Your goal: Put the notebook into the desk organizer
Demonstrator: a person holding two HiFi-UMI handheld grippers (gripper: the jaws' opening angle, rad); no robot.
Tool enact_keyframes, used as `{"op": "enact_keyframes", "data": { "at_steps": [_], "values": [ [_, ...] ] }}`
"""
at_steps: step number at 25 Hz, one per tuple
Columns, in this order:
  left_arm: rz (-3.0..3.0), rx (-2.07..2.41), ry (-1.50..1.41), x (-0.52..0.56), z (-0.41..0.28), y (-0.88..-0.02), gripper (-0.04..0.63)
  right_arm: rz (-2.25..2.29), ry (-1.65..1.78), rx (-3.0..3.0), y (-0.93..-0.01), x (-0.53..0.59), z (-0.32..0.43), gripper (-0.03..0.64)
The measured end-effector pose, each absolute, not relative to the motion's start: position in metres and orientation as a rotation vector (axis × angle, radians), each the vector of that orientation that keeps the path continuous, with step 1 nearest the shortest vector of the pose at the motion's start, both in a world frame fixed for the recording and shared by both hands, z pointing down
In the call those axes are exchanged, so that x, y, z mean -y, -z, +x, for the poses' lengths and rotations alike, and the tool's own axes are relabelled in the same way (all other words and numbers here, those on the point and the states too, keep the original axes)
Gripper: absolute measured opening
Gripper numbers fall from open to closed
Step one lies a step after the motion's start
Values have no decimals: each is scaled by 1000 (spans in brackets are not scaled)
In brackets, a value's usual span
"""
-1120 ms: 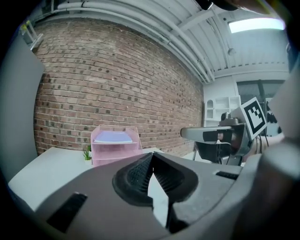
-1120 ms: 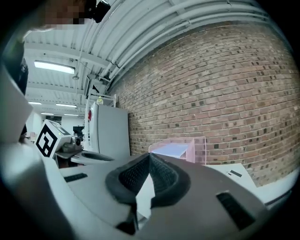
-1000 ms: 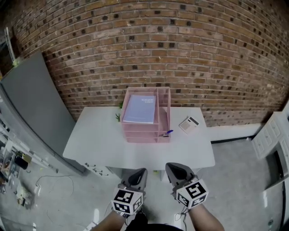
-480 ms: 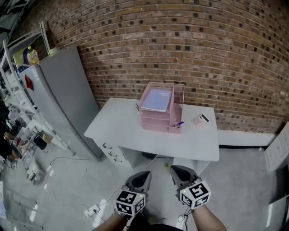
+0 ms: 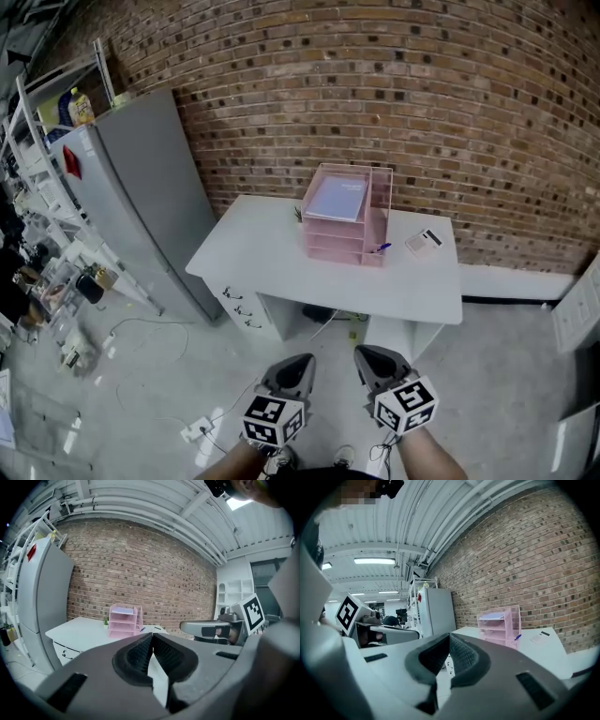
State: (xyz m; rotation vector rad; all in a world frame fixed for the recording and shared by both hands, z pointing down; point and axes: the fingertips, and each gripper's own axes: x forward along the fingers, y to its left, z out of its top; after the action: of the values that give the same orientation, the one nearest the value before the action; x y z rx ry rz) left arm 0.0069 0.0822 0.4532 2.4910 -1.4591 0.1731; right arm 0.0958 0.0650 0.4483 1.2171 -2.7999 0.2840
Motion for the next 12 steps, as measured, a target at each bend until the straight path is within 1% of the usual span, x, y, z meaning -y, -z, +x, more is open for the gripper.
{"op": "enact_keyframes", "data": {
  "at_steps": [12],
  "values": [
    [2544, 1337, -130, -88, -23, -454, 6, 1339, -289, 2712, -450, -85, 65, 3]
  ]
}}
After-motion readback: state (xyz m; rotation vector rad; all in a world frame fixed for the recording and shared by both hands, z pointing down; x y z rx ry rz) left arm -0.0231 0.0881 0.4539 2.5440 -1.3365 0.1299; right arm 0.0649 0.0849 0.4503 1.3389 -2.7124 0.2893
